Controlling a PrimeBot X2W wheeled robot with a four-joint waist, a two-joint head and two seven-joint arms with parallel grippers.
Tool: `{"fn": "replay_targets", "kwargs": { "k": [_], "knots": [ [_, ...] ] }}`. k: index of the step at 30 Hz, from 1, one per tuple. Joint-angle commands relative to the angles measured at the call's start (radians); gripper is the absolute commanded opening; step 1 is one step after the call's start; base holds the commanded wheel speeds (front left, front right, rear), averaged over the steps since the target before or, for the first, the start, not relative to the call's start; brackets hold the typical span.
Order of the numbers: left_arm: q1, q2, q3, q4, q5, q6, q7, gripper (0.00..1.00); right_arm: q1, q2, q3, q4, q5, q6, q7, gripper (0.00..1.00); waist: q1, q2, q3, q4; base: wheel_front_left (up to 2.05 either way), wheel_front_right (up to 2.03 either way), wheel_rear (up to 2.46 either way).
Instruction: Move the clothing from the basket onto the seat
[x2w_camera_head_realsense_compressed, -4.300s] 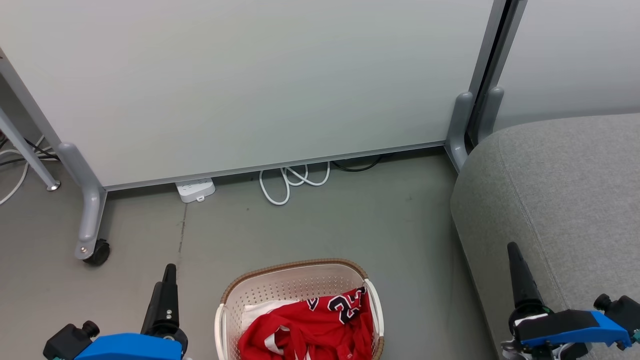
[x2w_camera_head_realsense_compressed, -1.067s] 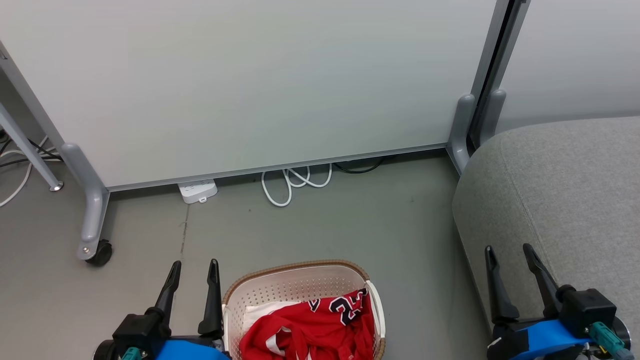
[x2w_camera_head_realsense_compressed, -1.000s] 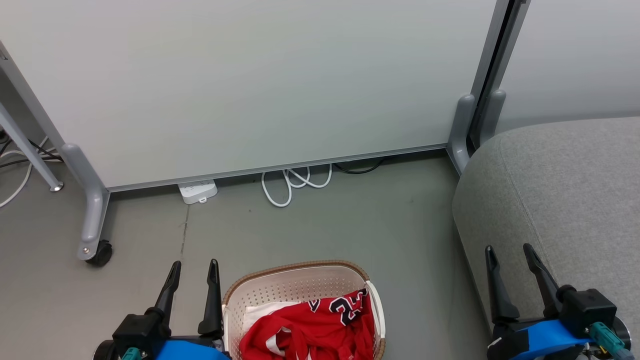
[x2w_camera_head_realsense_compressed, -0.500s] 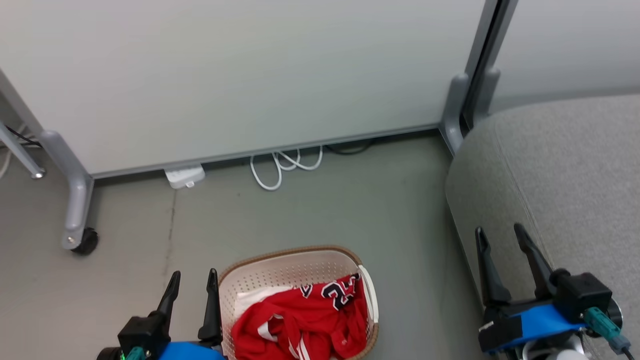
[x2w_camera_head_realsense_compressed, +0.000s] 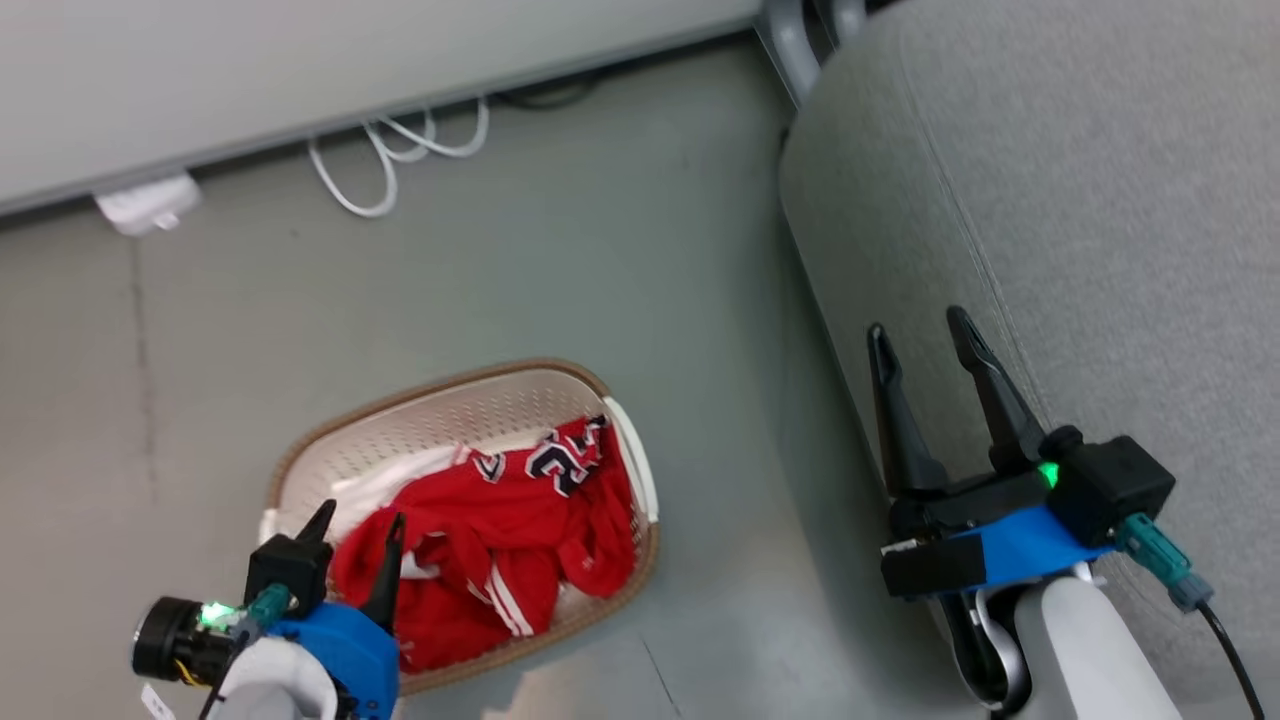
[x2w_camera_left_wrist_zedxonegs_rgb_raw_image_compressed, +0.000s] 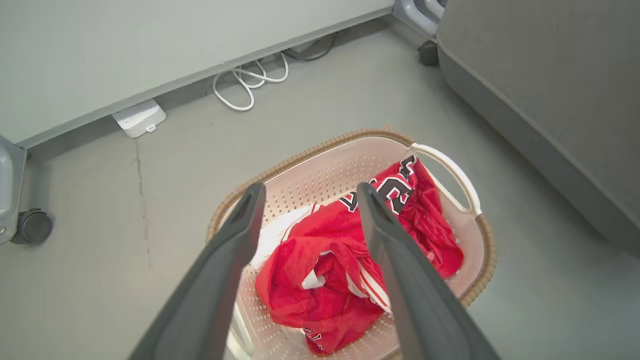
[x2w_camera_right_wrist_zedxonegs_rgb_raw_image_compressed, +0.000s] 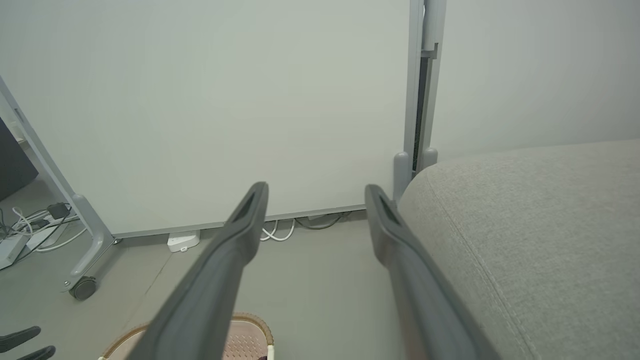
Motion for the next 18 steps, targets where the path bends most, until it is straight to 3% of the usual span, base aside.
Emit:
{"fn": "replay_targets", "kwargs": {
  "k": [1, 7, 18],
  "knots": [
    [-0.032, 0.027, -0.011, 0.028, 0.016, -0.010, 0.014, 1.00, -0.031, -0.001, 0.013, 0.008, 0.009, 0.000, -0.012, 1.00, -0.0003, -0.0001, 0.124, -0.104, 0.00, 0.00, 0.00],
    [-0.140, 0.104, -0.064, 0.163, 0.080, -0.038, 0.087, 1.00, -0.089, -0.001, 0.047, 0.031, 0.046, 0.000, -0.030, 1.00, -0.0003, -0.0001, 0.241, -0.157, 0.00, 0.00, 0.00],
    [-0.263, 0.180, -0.050, 0.275, 0.095, 0.010, 0.134, 1.00, -0.165, -0.001, 0.102, -0.006, 0.135, 0.000, -0.034, 1.00, -0.0003, -0.0001, 0.410, -0.232, 0.00, 0.00, 0.00]
  ]
}}
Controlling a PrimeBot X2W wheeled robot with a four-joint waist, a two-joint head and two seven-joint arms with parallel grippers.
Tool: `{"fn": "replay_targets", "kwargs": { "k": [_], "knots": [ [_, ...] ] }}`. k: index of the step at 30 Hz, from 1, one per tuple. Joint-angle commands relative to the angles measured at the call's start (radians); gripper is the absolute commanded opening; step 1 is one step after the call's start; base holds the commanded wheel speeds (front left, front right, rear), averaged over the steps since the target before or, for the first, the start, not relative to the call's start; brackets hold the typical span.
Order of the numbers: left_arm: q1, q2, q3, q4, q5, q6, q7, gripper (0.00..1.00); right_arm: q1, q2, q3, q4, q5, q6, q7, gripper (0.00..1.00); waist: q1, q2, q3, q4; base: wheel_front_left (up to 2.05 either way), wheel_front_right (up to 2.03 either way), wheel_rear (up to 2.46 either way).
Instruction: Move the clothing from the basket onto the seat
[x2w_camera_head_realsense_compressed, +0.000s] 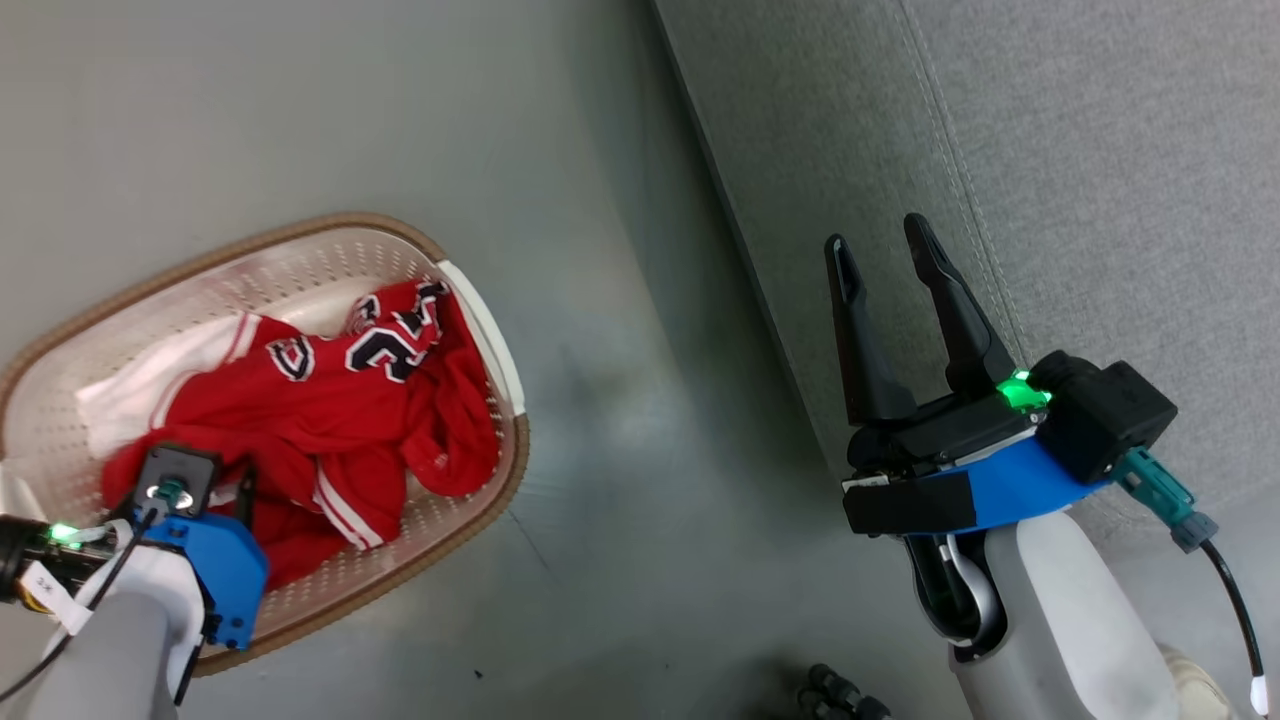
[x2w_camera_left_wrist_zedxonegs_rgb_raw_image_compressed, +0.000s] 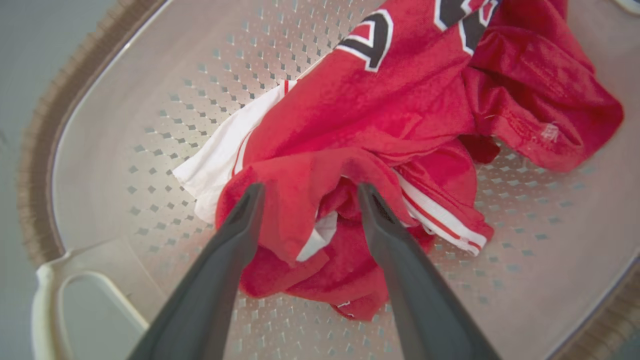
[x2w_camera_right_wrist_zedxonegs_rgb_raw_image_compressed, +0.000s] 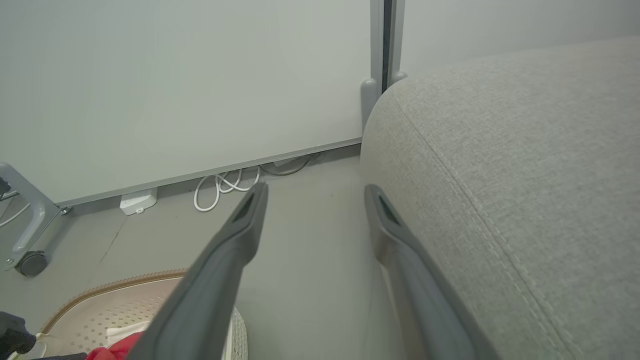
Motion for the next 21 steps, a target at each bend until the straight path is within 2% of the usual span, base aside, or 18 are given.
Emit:
{"fn": "replay_targets", "kwargs": {
  "k": [1, 10, 11, 12, 13, 21],
  "knots": [
    [-0.022, 0.015, 0.006, 0.008, 0.002, 0.016, 0.005, 1.00, -0.027, 0.000, 0.006, -0.011, 0.012, 0.000, -0.002, 1.00, -0.0003, -0.0001, 0.060, -0.042, 0.00, 0.00, 0.00],
    [-0.065, 0.053, 0.027, 0.023, 0.000, 0.094, 0.034, 1.00, -0.043, 0.000, 0.035, -0.030, 0.059, 0.000, -0.003, 1.00, -0.0003, -0.0001, 0.115, -0.071, 0.00, 0.00, 0.00],
    [-0.066, 0.055, 0.029, 0.023, -0.004, 0.098, 0.036, 0.86, -0.043, 0.000, 0.037, -0.031, 0.061, 0.000, -0.003, 1.00, -0.0003, -0.0001, 0.118, -0.073, 0.00, 0.00, 0.00],
    [-0.067, 0.056, 0.031, 0.020, -0.007, 0.104, 0.036, 0.41, -0.044, 0.000, 0.039, -0.031, 0.063, 0.000, -0.003, 1.00, -0.0003, -0.0001, 0.121, -0.075, 0.00, 0.00, 0.00],
    [-0.069, 0.057, 0.032, 0.018, -0.007, 0.106, 0.037, 0.00, -0.046, 0.000, 0.041, -0.030, 0.068, 0.000, -0.003, 1.00, -0.0003, -0.0001, 0.123, -0.076, 0.00, 0.00, 0.00],
    [-0.056, 0.052, 0.029, 0.011, -0.027, 0.101, 0.043, 0.00, -0.058, 0.000, 0.049, -0.024, 0.079, 0.000, -0.003, 1.00, -0.0003, -0.0001, 0.122, -0.076, 0.00, 0.00, 0.00]
  ]
}}
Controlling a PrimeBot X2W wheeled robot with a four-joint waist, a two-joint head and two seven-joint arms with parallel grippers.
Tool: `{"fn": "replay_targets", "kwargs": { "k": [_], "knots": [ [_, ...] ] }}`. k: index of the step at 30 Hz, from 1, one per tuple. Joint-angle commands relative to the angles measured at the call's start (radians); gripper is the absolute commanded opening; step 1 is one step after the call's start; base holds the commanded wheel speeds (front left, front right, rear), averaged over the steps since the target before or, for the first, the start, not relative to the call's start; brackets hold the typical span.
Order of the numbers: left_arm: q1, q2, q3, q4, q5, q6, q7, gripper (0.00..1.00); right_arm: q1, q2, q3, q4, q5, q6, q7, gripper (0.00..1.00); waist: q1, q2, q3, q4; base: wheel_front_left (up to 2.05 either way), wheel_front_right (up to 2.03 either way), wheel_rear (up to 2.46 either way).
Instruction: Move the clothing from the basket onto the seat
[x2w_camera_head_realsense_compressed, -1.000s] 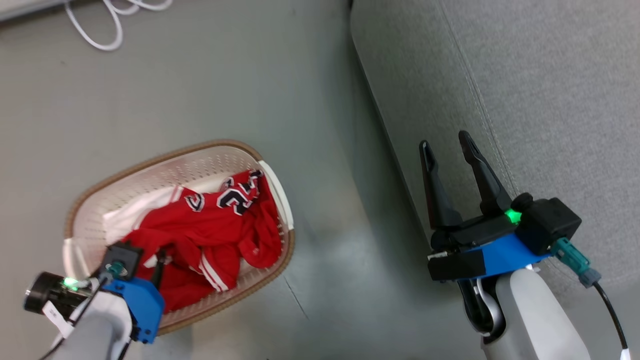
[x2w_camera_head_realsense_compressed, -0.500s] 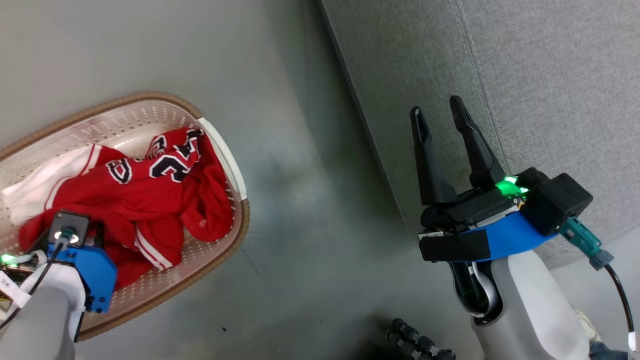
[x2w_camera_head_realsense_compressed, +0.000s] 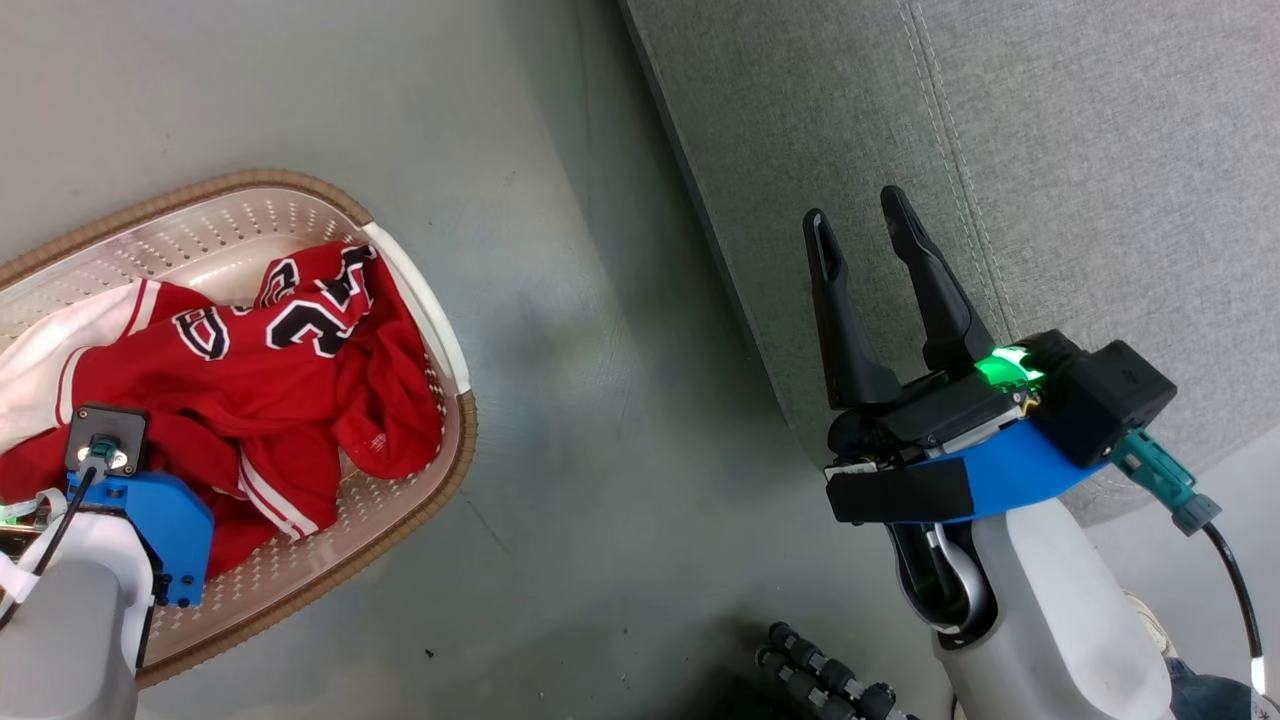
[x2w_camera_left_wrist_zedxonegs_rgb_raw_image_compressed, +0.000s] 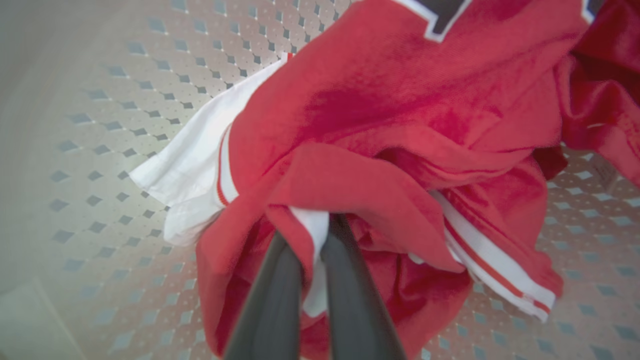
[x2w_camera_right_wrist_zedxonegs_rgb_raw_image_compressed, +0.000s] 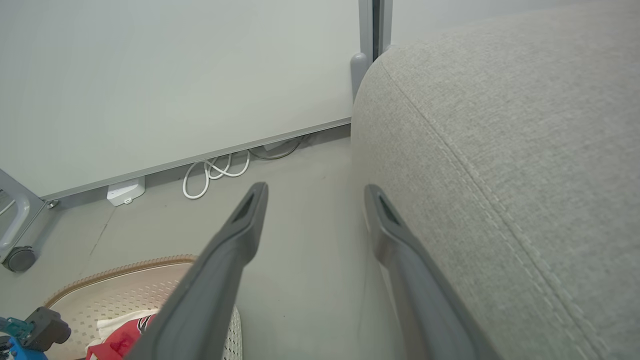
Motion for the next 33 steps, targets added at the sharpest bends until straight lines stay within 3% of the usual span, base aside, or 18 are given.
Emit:
{"fn": "replay_targets", "kwargs": {
  "k": [1, 13, 33],
  "knots": [
    [0.005, 0.004, -0.003, -0.004, -0.003, -0.001, -0.001, 0.00, -0.022, -0.001, 0.002, 0.000, 0.008, 0.000, -0.001, 1.00, -0.0001, -0.0001, -0.002, 0.001, 0.00, 0.00, 0.00],
    [0.024, -0.063, -0.026, 0.018, -0.035, -0.010, -0.024, 0.00, -0.011, -0.001, -0.025, 0.029, -0.037, 0.000, -0.001, 1.00, -0.0001, -0.0001, -0.087, 0.058, 0.00, 0.00, 0.00],
    [0.067, -0.300, -0.142, 0.216, -0.073, -0.140, -0.179, 0.00, 0.188, -0.002, -0.128, 0.148, -0.188, 0.000, -0.001, 1.00, -0.0001, -0.0001, -0.599, 0.277, 0.00, 0.00, 0.00]
  ]
}}
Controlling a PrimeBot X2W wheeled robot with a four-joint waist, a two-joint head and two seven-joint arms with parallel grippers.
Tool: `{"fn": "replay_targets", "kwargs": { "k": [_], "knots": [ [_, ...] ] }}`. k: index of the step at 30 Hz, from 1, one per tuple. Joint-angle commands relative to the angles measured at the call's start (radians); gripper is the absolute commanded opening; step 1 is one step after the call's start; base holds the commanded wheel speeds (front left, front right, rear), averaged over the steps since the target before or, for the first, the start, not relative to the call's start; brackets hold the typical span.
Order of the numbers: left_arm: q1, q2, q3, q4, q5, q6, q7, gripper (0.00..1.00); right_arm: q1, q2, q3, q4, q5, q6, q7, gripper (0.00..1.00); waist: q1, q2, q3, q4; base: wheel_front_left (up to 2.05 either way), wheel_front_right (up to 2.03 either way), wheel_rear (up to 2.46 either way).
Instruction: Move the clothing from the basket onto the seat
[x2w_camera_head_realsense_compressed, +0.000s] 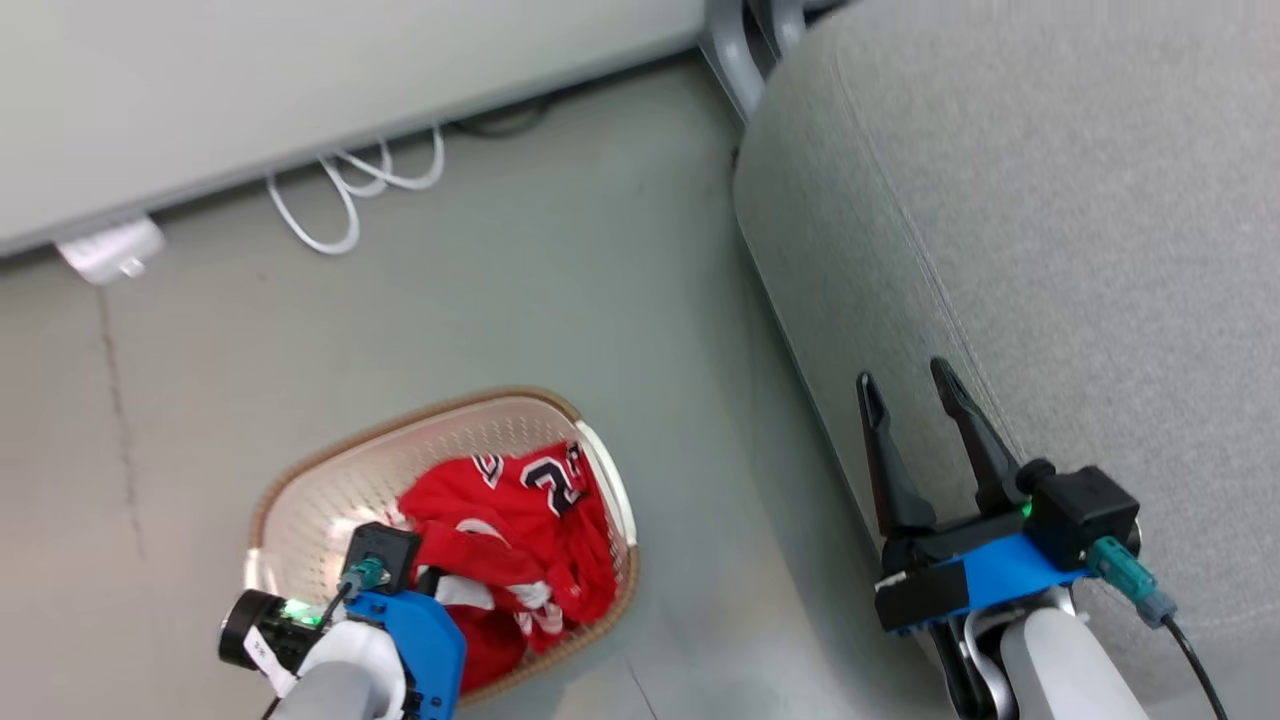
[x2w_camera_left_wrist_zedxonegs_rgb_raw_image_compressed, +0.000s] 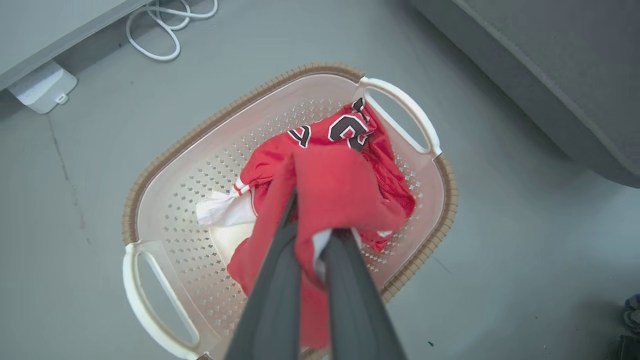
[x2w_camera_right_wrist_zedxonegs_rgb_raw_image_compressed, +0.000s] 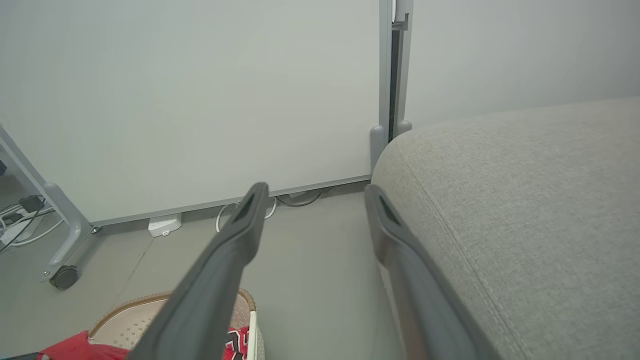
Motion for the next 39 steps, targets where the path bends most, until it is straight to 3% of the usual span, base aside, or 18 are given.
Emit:
{"fn": "replay_targets", "kwargs": {
  "k": [1, 11, 20, 28, 39],
  "knots": [
    [0.000, -0.007, -0.010, 0.004, -0.003, -0.007, -0.011, 0.00, 0.022, -0.003, -0.006, 0.004, -0.004, 0.000, 0.001, 1.00, 0.0003, -0.0001, -0.124, 0.079, 0.00, 0.00, 0.00],
    [-0.062, -0.048, -0.082, -0.043, -0.059, -0.054, -0.037, 0.00, 0.131, -0.003, -0.041, -0.013, -0.040, 0.000, 0.050, 1.00, 0.0003, -0.0001, -0.279, 0.135, 0.00, 0.00, 0.00],
    [-0.125, -0.049, -0.264, -0.279, -0.271, -0.066, 0.039, 0.00, 0.188, -0.003, -0.041, -0.066, -0.051, 0.000, 0.102, 1.00, 0.0003, -0.0001, -0.341, 0.151, 0.00, 0.00, 0.00],
    [-0.236, -0.049, -0.406, -0.422, -0.423, -0.019, 0.088, 0.00, 0.202, -0.003, -0.029, -0.096, -0.055, 0.000, 0.132, 1.00, 0.0003, -0.0001, -0.366, 0.146, 0.00, 0.00, 0.00],
    [-0.335, -0.049, -0.563, -0.438, -0.581, 0.062, 0.088, 0.00, 0.212, -0.003, 0.009, -0.121, -0.050, 0.000, 0.153, 1.00, 0.0003, -0.0001, -0.372, 0.122, 0.00, 0.00, 0.00]
  ]
}}
